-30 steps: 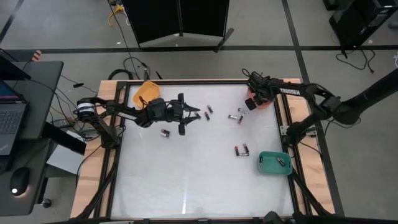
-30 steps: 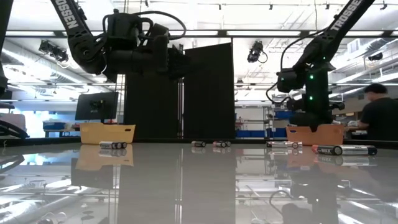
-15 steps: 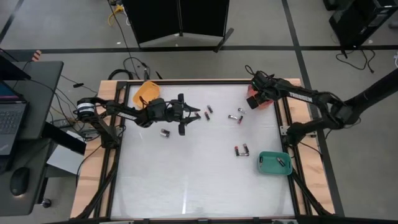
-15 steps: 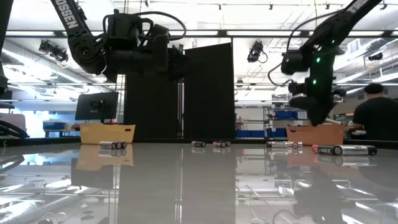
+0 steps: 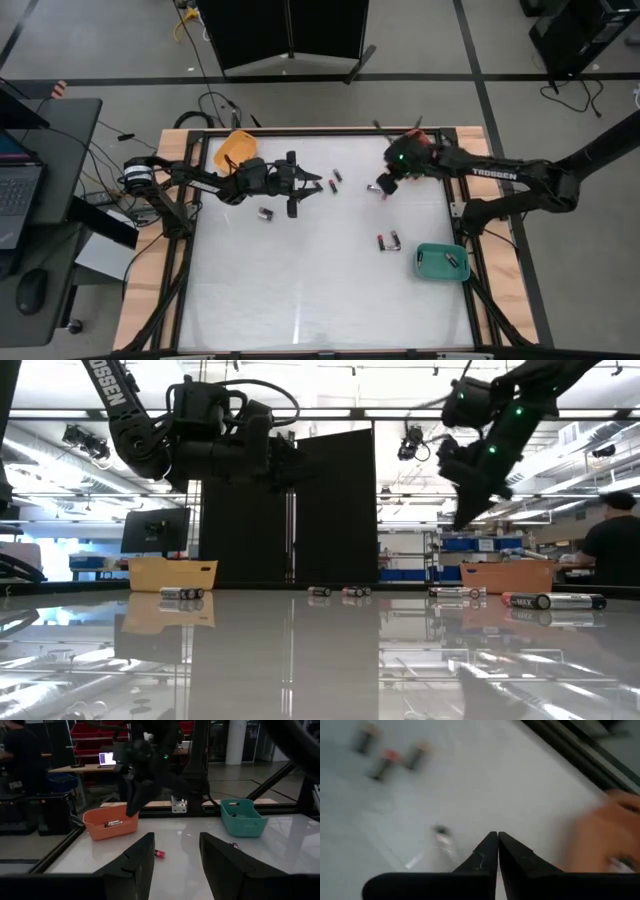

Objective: Sort batteries
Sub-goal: Put the brown battery into the green bin

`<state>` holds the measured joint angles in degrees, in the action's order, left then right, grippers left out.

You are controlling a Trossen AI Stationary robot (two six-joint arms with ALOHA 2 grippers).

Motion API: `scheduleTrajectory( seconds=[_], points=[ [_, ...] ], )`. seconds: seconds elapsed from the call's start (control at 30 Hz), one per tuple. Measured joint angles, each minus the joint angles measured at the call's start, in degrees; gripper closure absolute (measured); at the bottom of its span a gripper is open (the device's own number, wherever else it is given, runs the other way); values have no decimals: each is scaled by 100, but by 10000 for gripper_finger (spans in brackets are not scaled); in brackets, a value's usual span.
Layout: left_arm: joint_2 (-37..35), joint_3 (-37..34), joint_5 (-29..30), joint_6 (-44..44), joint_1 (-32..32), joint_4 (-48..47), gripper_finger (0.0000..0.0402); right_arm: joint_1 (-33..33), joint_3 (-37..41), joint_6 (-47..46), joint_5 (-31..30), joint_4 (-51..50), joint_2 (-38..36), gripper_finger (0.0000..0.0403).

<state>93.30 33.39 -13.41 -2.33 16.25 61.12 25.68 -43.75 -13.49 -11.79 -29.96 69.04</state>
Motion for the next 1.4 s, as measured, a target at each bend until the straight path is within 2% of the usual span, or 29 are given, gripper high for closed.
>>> scheduleTrajectory(
  seconds=[0.13, 0.3, 0.53, 0.77, 0.93, 1.4],
  points=[
    [-1, 0, -38, 2, 0, -78, 239, -565, 282, 6, 146, 999, 155, 395],
    [-1, 0, -107, -16, 0, -309, 239, -1147, 644, -80, 194, 2133, 308, 389],
    [-1, 0, -517, -23, 0, -422, 239, -1702, 1066, -188, 199, 3256, 307, 394],
    [-1, 2, -533, -20, -2, -713, 239, -2025, 1229, -357, -179, 3287, 303, 390],
    [-1, 2, -533, -19, -7, -848, 239, -2127, 1251, -498, -216, 3290, 303, 392],
    [-1, 4, -531, -17, -7, -1010, 239, -1933, 1251, -503, -359, 3025, 303, 385]
  ],
)
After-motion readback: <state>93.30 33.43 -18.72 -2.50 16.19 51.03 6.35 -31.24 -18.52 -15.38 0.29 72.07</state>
